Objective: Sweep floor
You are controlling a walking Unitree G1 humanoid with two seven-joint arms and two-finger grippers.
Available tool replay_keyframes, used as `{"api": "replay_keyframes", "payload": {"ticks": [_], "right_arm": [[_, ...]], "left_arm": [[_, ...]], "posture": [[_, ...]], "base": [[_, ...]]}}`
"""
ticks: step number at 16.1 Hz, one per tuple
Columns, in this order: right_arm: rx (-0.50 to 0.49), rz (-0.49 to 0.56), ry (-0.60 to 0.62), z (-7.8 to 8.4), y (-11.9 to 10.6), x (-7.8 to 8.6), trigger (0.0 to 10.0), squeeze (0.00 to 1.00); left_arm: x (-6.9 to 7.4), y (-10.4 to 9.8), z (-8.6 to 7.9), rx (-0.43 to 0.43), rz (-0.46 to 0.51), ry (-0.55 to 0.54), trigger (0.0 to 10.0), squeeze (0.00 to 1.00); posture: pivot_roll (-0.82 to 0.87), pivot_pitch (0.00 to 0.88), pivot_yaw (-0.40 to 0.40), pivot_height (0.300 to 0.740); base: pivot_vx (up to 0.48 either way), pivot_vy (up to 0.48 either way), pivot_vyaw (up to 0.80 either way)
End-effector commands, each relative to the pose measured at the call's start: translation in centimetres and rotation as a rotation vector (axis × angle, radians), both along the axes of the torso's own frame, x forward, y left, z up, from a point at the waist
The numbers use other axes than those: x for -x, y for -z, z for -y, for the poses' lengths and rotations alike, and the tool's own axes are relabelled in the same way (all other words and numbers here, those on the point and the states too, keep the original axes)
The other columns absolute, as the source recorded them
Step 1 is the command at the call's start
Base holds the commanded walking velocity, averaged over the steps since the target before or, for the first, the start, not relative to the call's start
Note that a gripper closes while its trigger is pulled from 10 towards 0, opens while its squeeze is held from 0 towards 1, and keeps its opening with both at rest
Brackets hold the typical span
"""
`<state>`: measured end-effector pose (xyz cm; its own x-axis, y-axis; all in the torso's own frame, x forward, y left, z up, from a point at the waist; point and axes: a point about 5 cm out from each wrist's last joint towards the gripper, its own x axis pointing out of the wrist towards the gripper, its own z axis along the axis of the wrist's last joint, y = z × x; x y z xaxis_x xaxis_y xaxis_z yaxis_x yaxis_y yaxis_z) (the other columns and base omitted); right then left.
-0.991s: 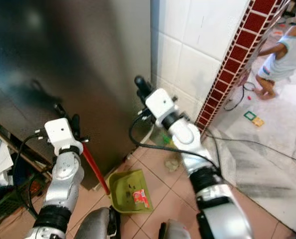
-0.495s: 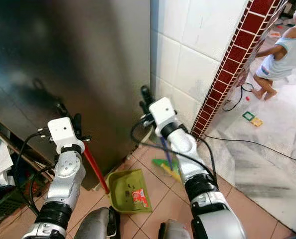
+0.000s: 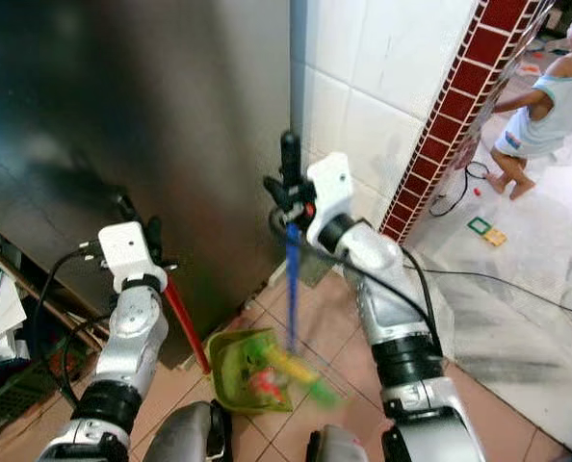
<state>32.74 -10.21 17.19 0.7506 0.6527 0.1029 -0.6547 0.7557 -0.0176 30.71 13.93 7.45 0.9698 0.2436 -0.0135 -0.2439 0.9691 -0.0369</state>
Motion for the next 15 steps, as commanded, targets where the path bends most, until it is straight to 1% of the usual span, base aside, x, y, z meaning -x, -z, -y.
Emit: {"api": "replay_keyframes", "payload": {"ticks": [1,2,4,6,7,8,9,10,12,14,15], "right_arm": [[-0.032,0.046,-0.066,-0.5,-1.7,0.3,10.0,0.00],[0.030,0.088,-0.115,-0.2,-2.1,0.5,10.0,0.00],[0.078,0.142,-0.063,1.3,-3.0,-0.1,10.0,0.00],[0.099,0.254,-0.009,2.2,-5.1,-0.6,10.0,0.00],[0.102,0.344,0.043,2.9,-6.7,-1.0,10.0,0.00],[0.106,0.383,0.073,3.3,-7.4,-1.2,10.0,0.00],[0.105,0.387,0.081,3.4,-7.4,-1.2,10.0,0.00],[0.104,0.393,0.117,3.8,-7.5,-1.5,10.0,0.00],[0.149,0.366,0.170,4.3,-6.0,-1.8,10.0,0.00],[0.238,0.248,0.280,4.8,-2.2,-2.0,10.0,0.00],[0.251,0.220,0.302,4.9,-1.4,-2.0,10.0,0.00]], "left_arm": [[-0.2,-0.2,0.2,-0.012,0.014,0.010,10.0,0.00],[-0.3,-0.2,0.3,-0.011,0.013,0.016,10.0,0.00],[-0.4,-0.2,0.4,-0.012,0.012,0.024,10.0,0.00],[-0.5,-0.1,0.4,-0.011,0.008,0.031,10.0,0.00],[-0.4,0.0,0.6,-0.010,0.001,0.041,10.0,0.00],[-0.4,0.1,0.8,-0.009,-0.002,0.050,10.0,0.00],[-0.4,0.1,0.8,-0.009,-0.002,0.053,10.0,0.00],[-0.4,0.2,1.0,-0.008,-0.005,0.065,10.0,0.00],[-0.4,0.3,1.1,-0.006,-0.010,0.080,10.0,0.00],[-0.4,0.4,1.3,0.001,-0.016,0.105,10.0,0.00],[-0.4,0.5,1.4,0.004,-0.017,0.110,10.0,0.00]], "posture": [[-0.08,0.058,0.044,0.740],[-0.09,0.054,0.046,0.740],[-0.09,0.054,0.046,0.740],[-0.09,0.052,0.046,0.740],[-0.09,0.051,0.045,0.740],[-0.09,0.050,0.045,0.740],[-0.09,0.050,0.045,0.740],[-0.09,0.049,0.045,0.740],[-0.09,0.049,0.044,0.740],[-0.08,0.049,0.043,0.740],[-0.08,0.049,0.043,0.740]], "base": [[0.000,0.000,0.00],[0.000,0.000,0.00],[0.000,0.000,0.00],[0.000,0.000,0.00],[0.000,0.000,0.00],[0.000,0.000,0.00],[0.000,0.000,0.00],[0.000,0.000,0.00],[0.000,0.000,0.00],[0.000,0.000,0.00],[0.000,0.000,0.00]]}}
